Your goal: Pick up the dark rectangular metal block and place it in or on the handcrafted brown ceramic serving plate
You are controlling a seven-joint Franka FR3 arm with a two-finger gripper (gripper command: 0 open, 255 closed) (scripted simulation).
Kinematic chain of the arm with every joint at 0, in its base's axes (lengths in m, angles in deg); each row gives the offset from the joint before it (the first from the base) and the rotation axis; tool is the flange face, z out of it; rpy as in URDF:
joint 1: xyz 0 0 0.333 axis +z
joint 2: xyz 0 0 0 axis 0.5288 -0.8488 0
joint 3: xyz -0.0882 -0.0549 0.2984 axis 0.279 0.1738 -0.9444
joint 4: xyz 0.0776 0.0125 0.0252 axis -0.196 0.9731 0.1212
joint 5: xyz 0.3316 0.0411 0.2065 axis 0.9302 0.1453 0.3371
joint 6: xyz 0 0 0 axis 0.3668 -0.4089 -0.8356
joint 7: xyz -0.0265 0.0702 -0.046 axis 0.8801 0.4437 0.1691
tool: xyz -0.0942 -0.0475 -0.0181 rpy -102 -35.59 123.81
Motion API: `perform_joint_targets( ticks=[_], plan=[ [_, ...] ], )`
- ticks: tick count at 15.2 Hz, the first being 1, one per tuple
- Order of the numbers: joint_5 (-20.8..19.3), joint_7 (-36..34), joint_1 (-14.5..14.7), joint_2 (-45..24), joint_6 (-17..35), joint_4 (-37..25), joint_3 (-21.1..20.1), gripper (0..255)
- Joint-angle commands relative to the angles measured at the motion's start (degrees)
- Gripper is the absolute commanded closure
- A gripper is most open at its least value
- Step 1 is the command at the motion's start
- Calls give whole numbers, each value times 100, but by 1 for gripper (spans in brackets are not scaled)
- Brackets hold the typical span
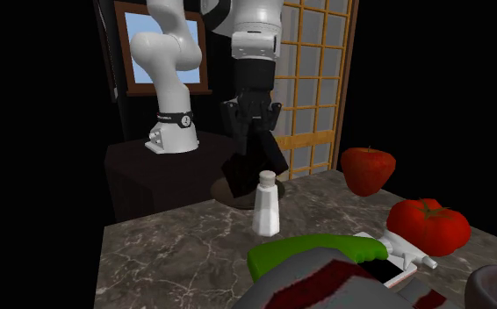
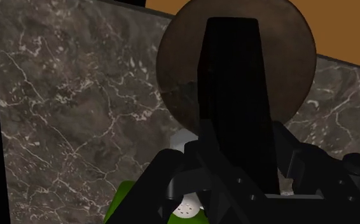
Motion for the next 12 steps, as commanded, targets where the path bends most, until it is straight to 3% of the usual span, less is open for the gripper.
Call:
perform_joint_targets(
  ticks=[1,6,12],
  plan=[
    [74,44,-4,-184,169,71,-6,255],
    [303,186,-24,-592,584,99,-53,255],
    [330,203,-26,-635,626,100,-58,255]
  ],
)
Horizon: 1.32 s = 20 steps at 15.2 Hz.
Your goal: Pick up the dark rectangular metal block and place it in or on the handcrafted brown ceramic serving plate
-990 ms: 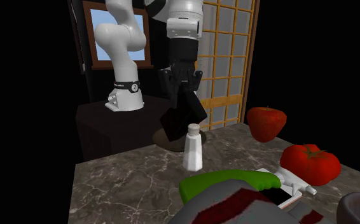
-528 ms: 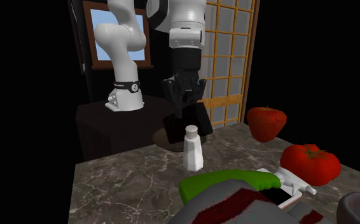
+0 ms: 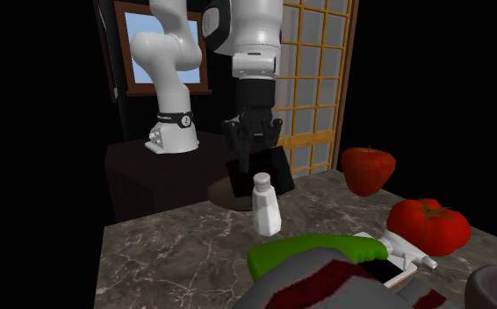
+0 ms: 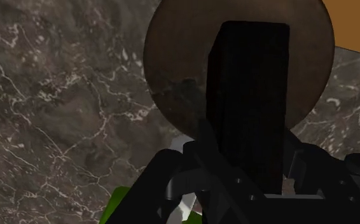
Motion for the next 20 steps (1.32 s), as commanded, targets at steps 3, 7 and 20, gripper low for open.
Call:
perform_joint_targets(
  ticks=[3,7,20],
  plan=[
    [40,-10,13,-109,-150,55,-28,0],
    [47,-13,17,-120,-149,46,-34,0],
    [-367,-290,86,661,-983,-42,55,0]
  ],
)
